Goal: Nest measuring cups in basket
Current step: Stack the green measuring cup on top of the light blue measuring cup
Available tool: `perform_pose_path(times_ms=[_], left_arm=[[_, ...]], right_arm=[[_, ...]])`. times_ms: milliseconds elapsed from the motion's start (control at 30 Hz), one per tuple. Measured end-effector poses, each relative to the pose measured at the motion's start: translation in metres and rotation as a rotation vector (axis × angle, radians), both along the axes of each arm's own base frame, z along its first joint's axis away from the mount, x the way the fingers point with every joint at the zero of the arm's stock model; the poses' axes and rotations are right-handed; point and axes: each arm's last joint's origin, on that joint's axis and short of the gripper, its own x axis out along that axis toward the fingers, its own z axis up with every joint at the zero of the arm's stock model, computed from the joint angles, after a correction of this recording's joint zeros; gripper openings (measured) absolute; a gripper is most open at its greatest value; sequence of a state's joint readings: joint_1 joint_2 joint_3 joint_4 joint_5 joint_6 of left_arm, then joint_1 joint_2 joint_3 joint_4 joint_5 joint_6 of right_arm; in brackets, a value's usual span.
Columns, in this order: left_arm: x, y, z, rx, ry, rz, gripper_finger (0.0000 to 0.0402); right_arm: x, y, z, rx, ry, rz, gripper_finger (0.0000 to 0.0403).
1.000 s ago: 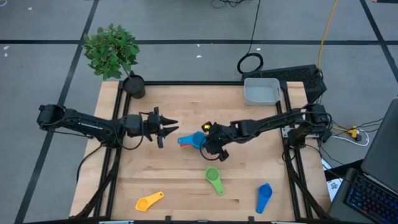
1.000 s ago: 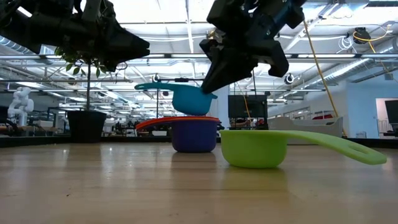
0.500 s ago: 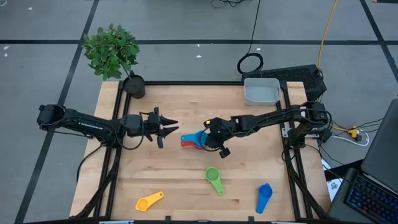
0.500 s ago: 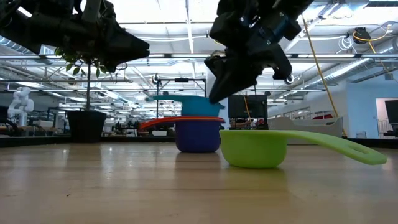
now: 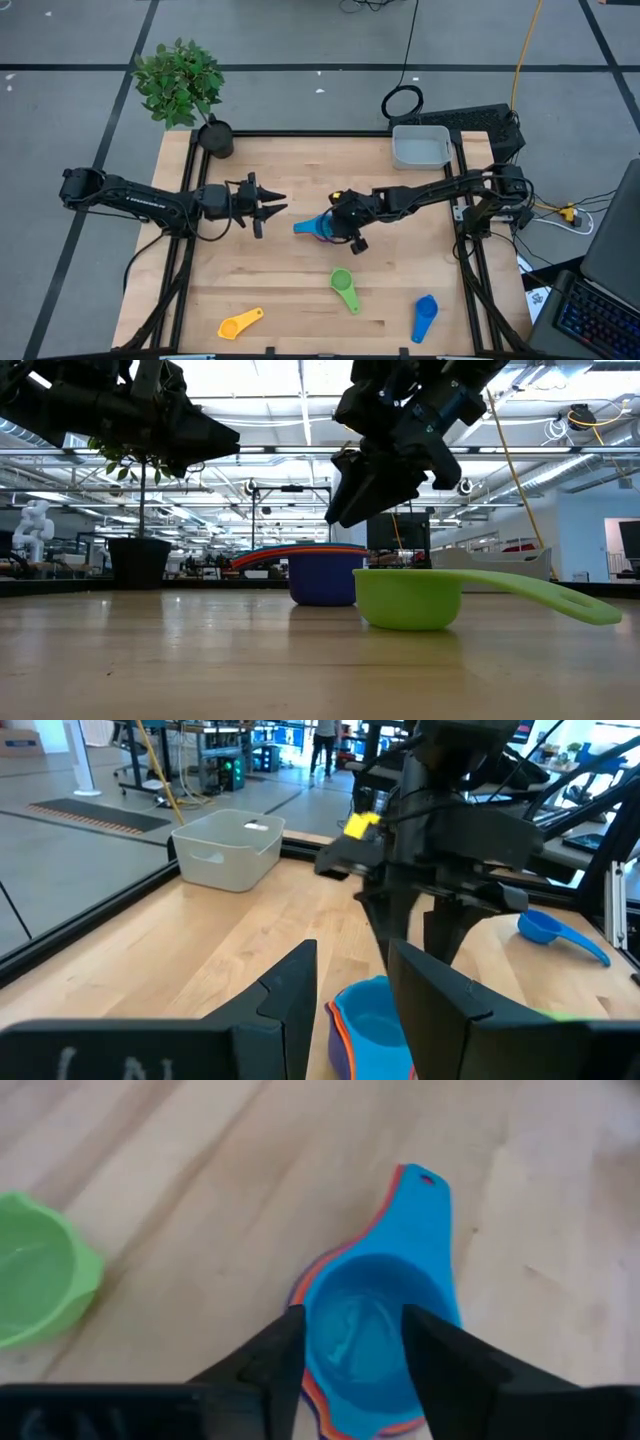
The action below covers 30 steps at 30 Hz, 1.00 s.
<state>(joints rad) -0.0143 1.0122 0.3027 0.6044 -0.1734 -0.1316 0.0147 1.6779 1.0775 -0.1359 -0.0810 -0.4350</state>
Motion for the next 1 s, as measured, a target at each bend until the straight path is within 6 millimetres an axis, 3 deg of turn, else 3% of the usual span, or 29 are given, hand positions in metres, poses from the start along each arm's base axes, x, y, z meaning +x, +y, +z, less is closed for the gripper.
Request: perform_pose_path(times_ms=[133,300,467,767,1000], left_arm=[[0.0,0.0,0.0,-0.003,0.003,0.0,0.0131],[0.0,0.0,-0.001,-0.005,0.011,0.0,0.0131],[0.0,0.0,-0.003,0.003,0.027,0.0,0.0131],[0.0,-0.002,-0.002,-0.056,0.009,-0.016,0.0131],[0.0,-0.012,-0.002,-0.077,0.01,-0.07,0.0131]], right_arm=[[-0.002,-0.003,0.002,0.039,0.01,-0.169,0.0188],[-0.012,0.0,0.016,0.312,0.051,-0.345,0.019],[-0.023,0.012,0.032,0.564,0.125,-0.331,0.0182],[-0.044,0.053,0.016,0.361,0.327,-0.173,0.0169],[-0.04,0.073,0.021,0.204,0.168,0.08,0.0169]])
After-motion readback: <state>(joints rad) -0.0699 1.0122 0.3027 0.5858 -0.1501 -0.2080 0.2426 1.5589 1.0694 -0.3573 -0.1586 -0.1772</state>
